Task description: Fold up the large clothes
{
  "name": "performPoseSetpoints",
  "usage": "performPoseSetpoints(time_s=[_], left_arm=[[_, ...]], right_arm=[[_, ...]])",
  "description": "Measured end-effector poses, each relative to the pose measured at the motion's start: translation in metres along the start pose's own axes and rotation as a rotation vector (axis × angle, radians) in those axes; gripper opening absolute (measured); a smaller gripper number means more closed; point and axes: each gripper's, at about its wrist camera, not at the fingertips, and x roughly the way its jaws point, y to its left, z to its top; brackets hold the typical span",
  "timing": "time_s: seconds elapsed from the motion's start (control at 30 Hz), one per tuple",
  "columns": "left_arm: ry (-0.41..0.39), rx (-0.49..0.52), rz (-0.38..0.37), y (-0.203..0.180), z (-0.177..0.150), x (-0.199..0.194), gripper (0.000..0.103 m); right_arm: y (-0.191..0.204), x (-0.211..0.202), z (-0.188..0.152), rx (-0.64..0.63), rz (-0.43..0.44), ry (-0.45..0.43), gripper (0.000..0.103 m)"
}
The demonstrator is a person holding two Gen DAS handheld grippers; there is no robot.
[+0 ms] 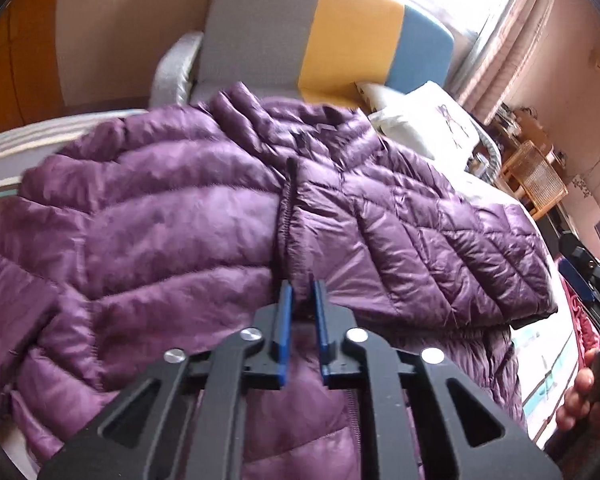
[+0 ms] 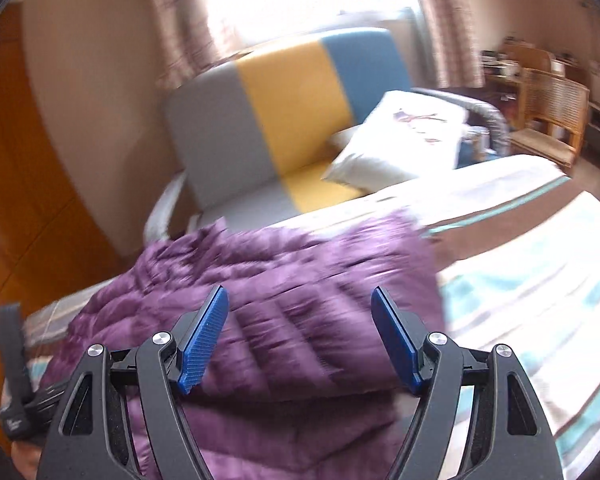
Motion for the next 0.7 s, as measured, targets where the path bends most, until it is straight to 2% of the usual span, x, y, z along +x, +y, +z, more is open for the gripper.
performPoseSetpoints(time_s=[0.1, 0.2, 0.5, 0.7], left_arm=[[-0.046, -0.04, 0.04, 0.022, 0.0, -0.014, 0.006], [-0.068, -0.063, 0.078, 0.04, 0.002, -0.021, 0.006], [-0.117, -0.11, 0.157, 0.069, -0.005, -0.036, 0.006], [-0.116, -0.175, 0.159, 0.092, -0.03, -0.043, 0.006]], right_arm=[[-0.021, 0.007, -0.002, 0.063, -0.036, 0.018, 0.074], [-0.025, 0.017, -0.007, 0.062, -0.044, 0.052, 0.074], [0.022, 0.065, -0.029, -0.089, -0.047, 0.175, 0.073], [0.043, 0.089, -0.045, -0.181, -0.058, 0.245, 0.073]])
